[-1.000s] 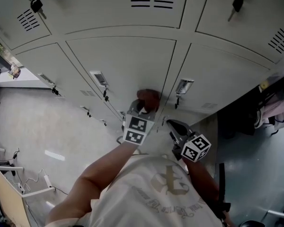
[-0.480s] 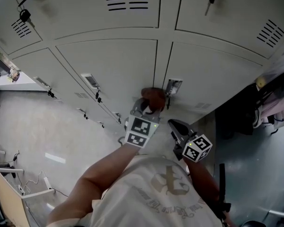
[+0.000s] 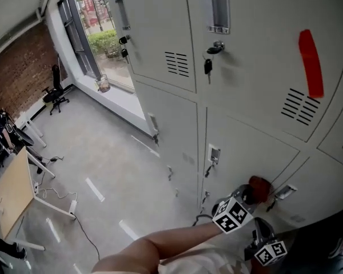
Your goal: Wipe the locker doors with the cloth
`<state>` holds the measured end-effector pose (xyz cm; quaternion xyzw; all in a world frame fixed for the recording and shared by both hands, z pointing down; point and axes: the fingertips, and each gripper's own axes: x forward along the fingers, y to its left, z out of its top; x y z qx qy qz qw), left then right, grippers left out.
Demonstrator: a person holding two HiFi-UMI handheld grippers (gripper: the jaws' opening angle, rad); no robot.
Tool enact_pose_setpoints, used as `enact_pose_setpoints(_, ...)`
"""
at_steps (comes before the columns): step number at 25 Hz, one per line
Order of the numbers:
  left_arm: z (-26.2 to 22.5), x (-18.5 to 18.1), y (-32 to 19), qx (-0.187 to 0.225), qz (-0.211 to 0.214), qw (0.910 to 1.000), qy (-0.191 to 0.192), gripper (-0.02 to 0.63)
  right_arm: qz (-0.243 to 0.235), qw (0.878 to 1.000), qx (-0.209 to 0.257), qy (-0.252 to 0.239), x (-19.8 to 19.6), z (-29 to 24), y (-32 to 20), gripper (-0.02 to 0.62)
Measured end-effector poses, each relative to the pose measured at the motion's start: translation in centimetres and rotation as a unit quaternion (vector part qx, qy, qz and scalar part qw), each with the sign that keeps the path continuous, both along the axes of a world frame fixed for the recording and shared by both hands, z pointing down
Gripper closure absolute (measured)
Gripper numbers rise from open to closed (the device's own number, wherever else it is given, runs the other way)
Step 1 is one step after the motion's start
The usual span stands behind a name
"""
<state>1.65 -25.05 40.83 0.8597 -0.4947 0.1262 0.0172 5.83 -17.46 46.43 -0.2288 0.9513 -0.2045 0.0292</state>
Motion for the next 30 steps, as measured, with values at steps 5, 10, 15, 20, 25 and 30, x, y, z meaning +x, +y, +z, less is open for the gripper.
enact_pose_setpoints(5,0.0,-3.3,0.4,0.001,-0.019,0.9998,-0.010,0.525,-0.003,1.000,-0.005,0.011,-1.7,0.5,0.1,0.588)
enact_pose_setpoints(10,-0.3,-6.8,0.7,0.007,-0.039,0.9990,-0.022,0.525,-0.011,1.000,-0.014,0.020,-4.1,0.9,0.6,0.588)
enact_pose_setpoints(15,-1.2,-9.9,0.9,0.015,-0.044,0.9982,-0.039,0.525,-0.018,1.000,-0.006,0.018,-6.1,1.5,0.6,0.588)
enact_pose_setpoints(20,-1.7,-13.0,0.9,0.026,-0.061,0.9967,-0.047,0.526,-0.020,1.000,-0.010,0.015,-8.1,1.3,0.9,0.588)
enact_pose_setpoints(25,-1.8,-14.4,1.1,0.033,-0.067,0.9962,-0.046,0.526,-0.003,1.000,-0.021,0.022,-7.8,1.9,1.4,0.588)
enact_pose_setpoints(30,-2.7,-17.8,1.3,0.033,-0.087,0.9949,-0.040,0.526,0.003,0.999,-0.027,0.024,-8.5,2.3,1.7,0.588)
